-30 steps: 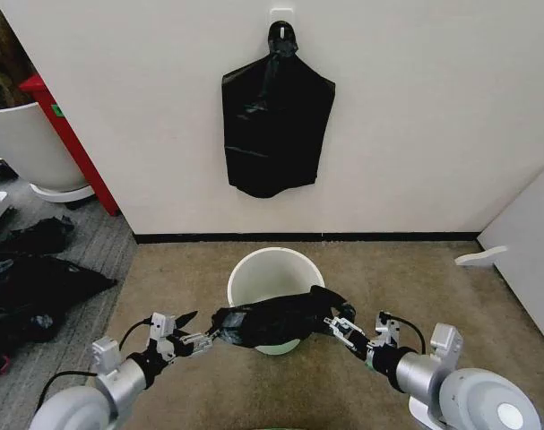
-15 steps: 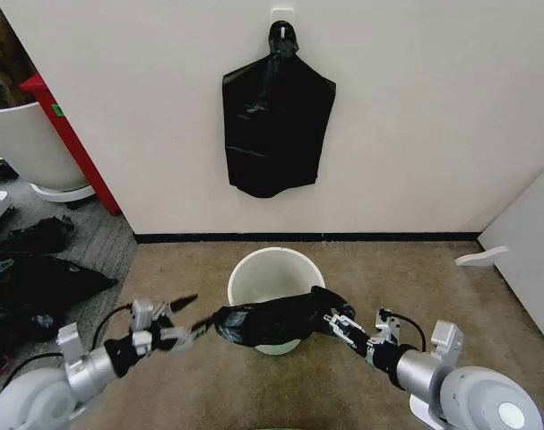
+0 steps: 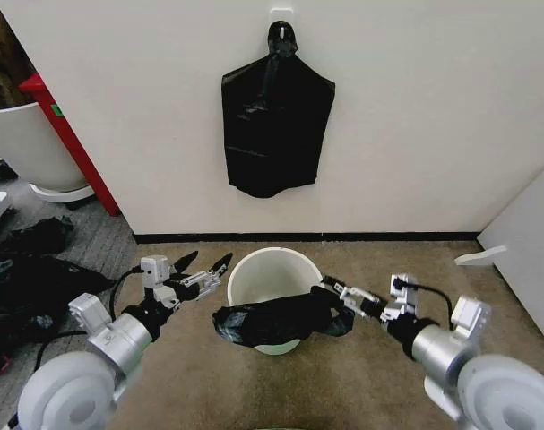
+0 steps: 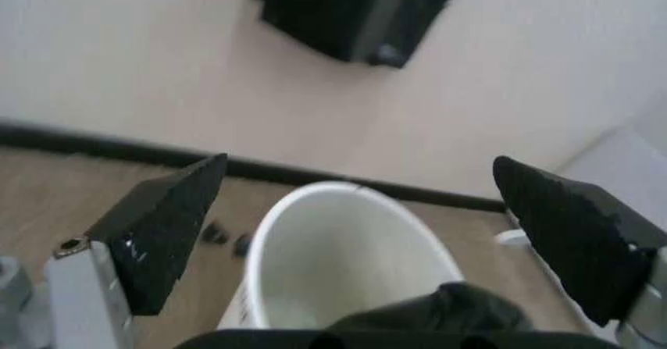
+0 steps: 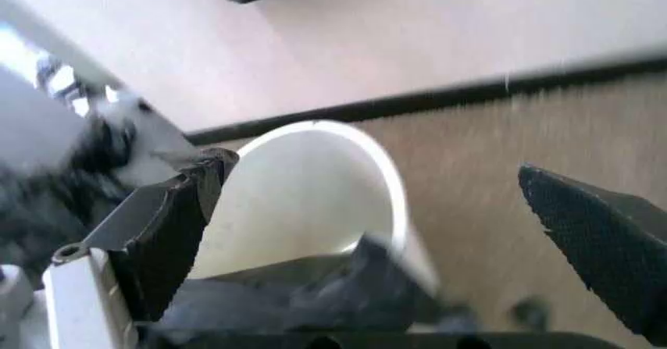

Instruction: Place the garbage bag over the trash bin.

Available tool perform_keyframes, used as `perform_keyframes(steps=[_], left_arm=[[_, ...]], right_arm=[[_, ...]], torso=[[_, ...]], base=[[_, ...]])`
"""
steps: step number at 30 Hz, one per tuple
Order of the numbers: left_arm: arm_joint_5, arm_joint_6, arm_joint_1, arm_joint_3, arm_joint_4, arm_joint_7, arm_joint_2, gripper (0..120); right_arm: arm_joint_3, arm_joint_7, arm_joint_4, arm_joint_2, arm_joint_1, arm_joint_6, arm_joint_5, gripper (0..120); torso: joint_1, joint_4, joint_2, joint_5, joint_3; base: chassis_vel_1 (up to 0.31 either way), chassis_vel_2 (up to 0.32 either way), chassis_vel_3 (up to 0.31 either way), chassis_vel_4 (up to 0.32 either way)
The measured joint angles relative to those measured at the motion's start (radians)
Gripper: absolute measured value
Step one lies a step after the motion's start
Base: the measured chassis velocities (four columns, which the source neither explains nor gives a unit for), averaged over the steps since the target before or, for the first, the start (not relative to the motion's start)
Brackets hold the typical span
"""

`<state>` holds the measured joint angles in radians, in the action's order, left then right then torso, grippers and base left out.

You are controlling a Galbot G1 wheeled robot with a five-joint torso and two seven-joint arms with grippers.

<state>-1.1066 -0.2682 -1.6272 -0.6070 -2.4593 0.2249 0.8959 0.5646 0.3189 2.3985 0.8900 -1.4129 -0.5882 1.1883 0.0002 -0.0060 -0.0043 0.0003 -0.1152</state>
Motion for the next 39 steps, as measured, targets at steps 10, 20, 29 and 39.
perform_keyframes(steps=[10,20,29,39], left_arm=[[0.092,-0.073,-0.112,0.006,-0.047,0.138,0.120,100],[0.107,-0.107,-0.174,0.006,-0.045,0.253,0.220,100],[0.064,-0.133,-0.170,0.002,-0.043,0.359,0.243,100],[0.061,-0.145,-0.166,-0.001,-0.042,0.393,0.274,100]], right_arm=[[-0.138,-0.274,-0.238,-0.171,0.392,-0.144,-0.069,100],[-0.609,-0.448,-0.464,-0.186,0.847,-0.148,-0.168,100],[-0.988,-0.605,-0.690,-0.134,1.203,-0.148,-0.236,100],[-1.322,-0.628,-0.817,-0.041,1.431,-0.148,-0.186,100]], torso=[[0.000,0.0001,0.000,0.0000,0.000],[0.000,0.0002,0.000,-0.0003,0.000],[0.000,0.0000,0.000,-0.0007,0.000],[0.000,0.0001,0.000,-0.0003,0.000]], base=[[0.000,0.000,0.000,0.000],[0.000,0.000,0.000,0.000],[0.000,0.000,0.000,0.000],[0.000,0.000,0.000,0.000]])
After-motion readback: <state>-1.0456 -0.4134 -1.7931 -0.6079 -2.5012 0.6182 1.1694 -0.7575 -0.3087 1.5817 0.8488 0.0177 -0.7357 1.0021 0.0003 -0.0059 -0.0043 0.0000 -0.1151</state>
